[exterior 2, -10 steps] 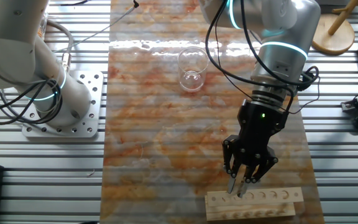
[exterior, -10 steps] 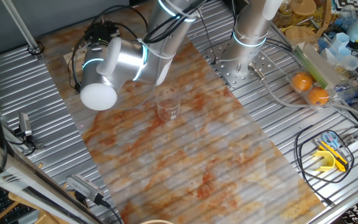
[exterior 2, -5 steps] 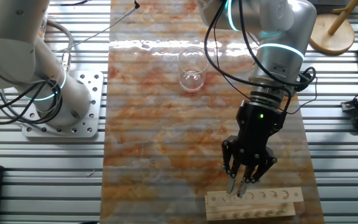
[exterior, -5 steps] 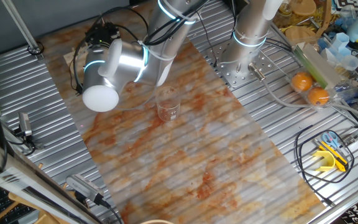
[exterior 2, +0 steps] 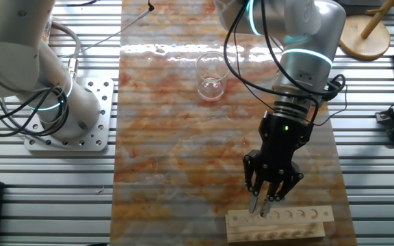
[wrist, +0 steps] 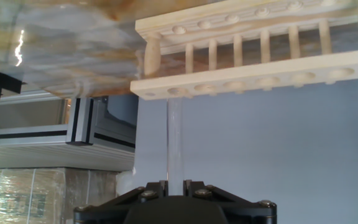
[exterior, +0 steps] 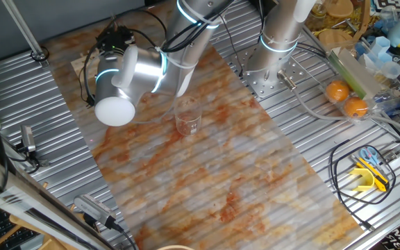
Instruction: Pour out the test tube
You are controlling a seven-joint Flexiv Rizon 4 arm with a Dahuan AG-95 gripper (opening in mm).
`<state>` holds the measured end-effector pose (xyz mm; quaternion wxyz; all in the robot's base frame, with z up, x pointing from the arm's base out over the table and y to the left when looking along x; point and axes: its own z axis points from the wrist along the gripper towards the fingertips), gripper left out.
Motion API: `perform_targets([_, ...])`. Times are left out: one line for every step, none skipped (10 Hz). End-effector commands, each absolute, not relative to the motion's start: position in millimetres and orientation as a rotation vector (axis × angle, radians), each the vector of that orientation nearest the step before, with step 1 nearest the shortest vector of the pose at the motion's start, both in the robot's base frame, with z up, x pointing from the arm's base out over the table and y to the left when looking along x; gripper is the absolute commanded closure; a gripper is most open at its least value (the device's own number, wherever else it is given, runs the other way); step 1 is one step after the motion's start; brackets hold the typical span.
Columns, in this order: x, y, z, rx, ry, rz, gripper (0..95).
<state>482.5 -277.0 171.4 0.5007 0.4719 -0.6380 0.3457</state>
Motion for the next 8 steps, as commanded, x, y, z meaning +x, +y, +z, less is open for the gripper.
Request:
perform_targets([482.7,-278.4,169.1,1.144,-1.542,0.839,95.0])
perform_targets([482.7,-278.4,168.0,1.146,-1.541,0.84,95.0])
perform_targets([482.6,-278.4,166.8,1.146,-1.541,0.841,95.0])
perform_targets([482.5,-278.4,164.0,1.147,-1.541,0.844,95.0])
perform_targets([481.9,-278.6,161.1,1.146,-1.541,0.848,95.0])
perform_targets([481.6,-278.8,159.9,1.147,-1.539,0.851,95.0])
perform_targets([480.7,-279.2,157.1,1.148,-1.539,0.856,95.0])
perform_targets([480.1,-279.3,156.3,1.149,-1.542,0.858,95.0])
